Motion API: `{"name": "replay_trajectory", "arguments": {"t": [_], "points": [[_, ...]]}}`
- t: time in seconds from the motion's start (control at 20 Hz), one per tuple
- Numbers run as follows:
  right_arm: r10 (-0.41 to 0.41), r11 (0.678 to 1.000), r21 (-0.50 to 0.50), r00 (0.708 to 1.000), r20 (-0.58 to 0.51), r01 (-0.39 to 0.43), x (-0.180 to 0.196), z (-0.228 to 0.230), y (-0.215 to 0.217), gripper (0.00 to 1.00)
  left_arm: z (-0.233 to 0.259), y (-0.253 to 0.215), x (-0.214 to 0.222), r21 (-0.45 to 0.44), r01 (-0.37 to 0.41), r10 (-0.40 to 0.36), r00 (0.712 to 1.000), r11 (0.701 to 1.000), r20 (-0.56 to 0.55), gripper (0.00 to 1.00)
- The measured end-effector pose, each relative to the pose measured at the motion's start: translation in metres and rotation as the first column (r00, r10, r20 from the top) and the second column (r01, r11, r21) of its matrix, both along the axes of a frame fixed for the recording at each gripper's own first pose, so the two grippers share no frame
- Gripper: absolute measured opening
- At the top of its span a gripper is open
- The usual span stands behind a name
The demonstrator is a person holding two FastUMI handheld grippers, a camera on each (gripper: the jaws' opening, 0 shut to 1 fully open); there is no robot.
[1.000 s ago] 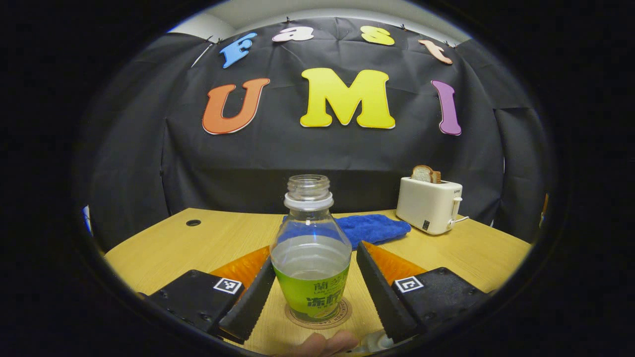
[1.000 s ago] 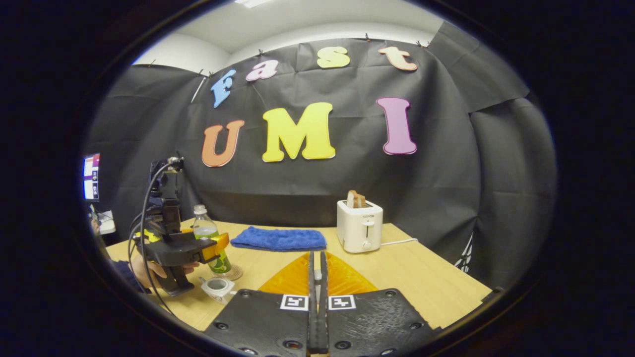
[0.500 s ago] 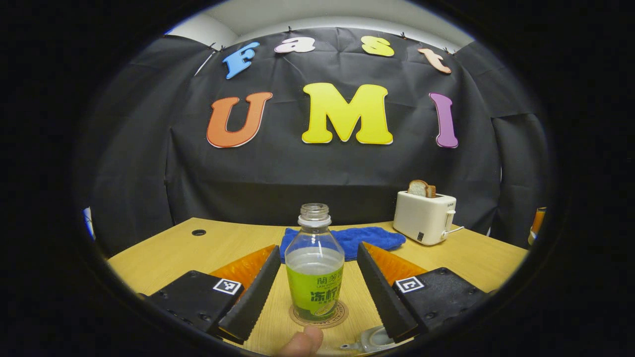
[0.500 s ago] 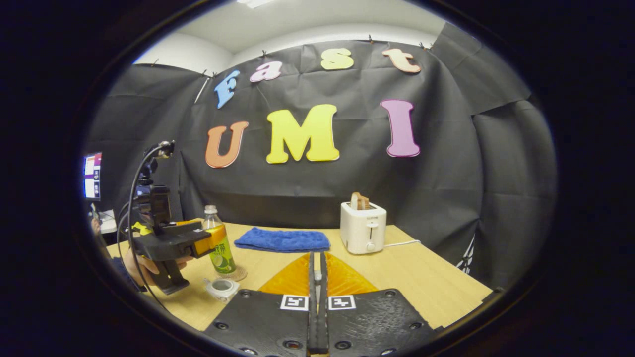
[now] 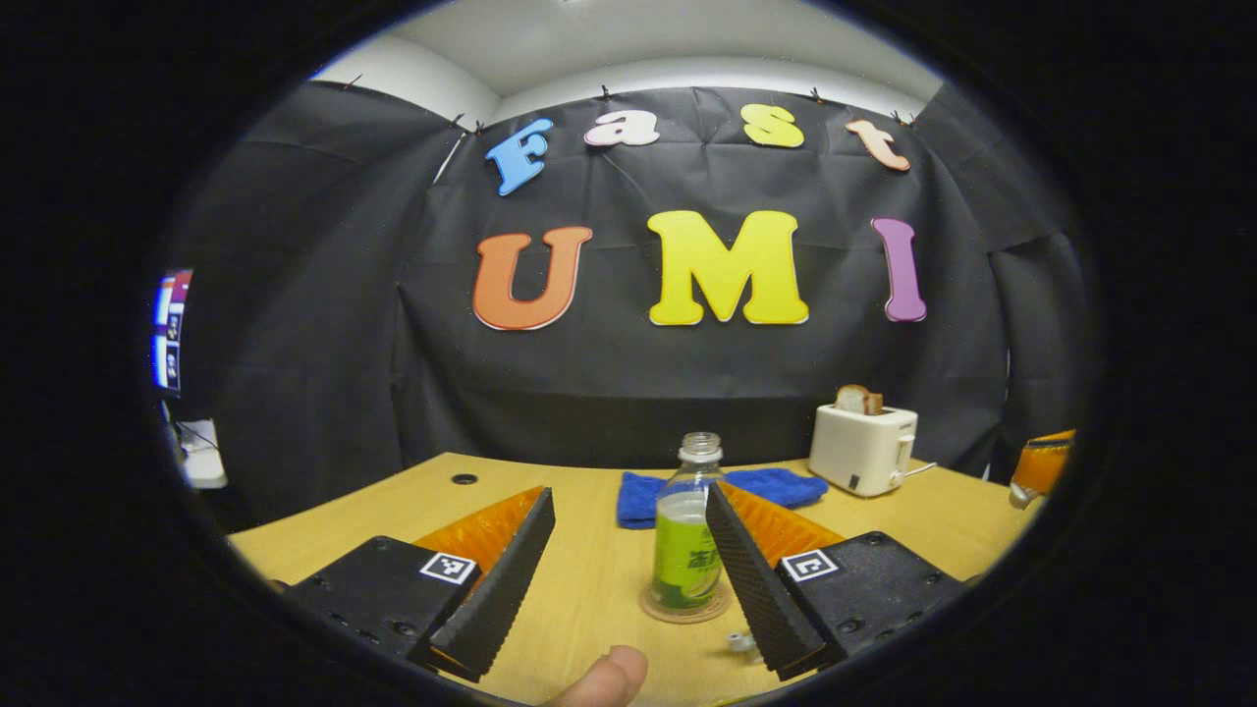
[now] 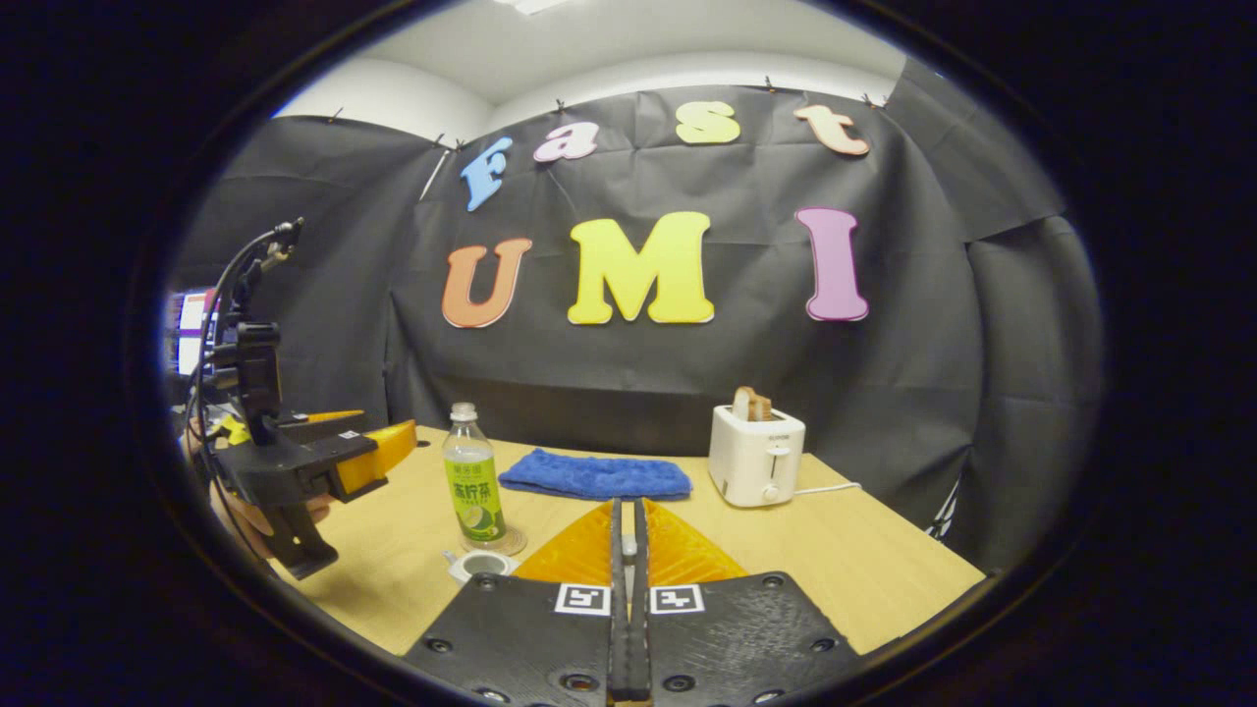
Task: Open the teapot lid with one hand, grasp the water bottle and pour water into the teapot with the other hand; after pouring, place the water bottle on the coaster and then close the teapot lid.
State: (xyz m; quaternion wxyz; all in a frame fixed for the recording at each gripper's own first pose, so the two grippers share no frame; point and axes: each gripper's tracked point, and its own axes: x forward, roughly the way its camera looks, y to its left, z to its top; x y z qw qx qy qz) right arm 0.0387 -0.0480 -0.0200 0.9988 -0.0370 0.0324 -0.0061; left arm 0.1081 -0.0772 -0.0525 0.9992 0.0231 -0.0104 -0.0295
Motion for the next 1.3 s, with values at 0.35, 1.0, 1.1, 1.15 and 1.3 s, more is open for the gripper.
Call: {"name": "replay_trajectory", "arguments": {"t": [0.35, 1.0, 1.1, 1.15, 1.3], "points": [[0.156, 0.985, 0.076, 0.986, -0.052, -0.152, 0.019, -0.033, 0.056, 0.00, 0.000, 0.040, -0.046, -0.019, -0.054, 0.054, 0.999, 0.998, -0.007, 0.97], [0.231, 0.962, 0.152, 0.973, 0.004, -0.229, 0.076, -0.059, 0.119, 0.00, 0.000, 0.069, -0.080, -0.056, -0.033, 0.029, 0.997, 0.998, -0.078, 0.96], [0.223, 0.966, 0.136, 0.975, -0.019, -0.218, 0.080, -0.073, 0.122, 0.00, 0.003, 0.078, -0.081, -0.082, -0.040, 0.033, 0.995, 0.996, -0.089, 0.97], [0.223, 0.967, 0.131, 0.974, -0.031, -0.217, 0.082, -0.079, 0.123, 0.00, 0.005, 0.084, -0.080, -0.089, -0.050, 0.042, 0.995, 0.995, -0.087, 0.97], [0.211, 0.971, 0.125, 0.976, -0.062, -0.202, 0.087, -0.098, 0.126, 0.00, 0.005, 0.091, -0.080, -0.093, -0.053, 0.044, 0.995, 0.994, -0.091, 0.97]]}}
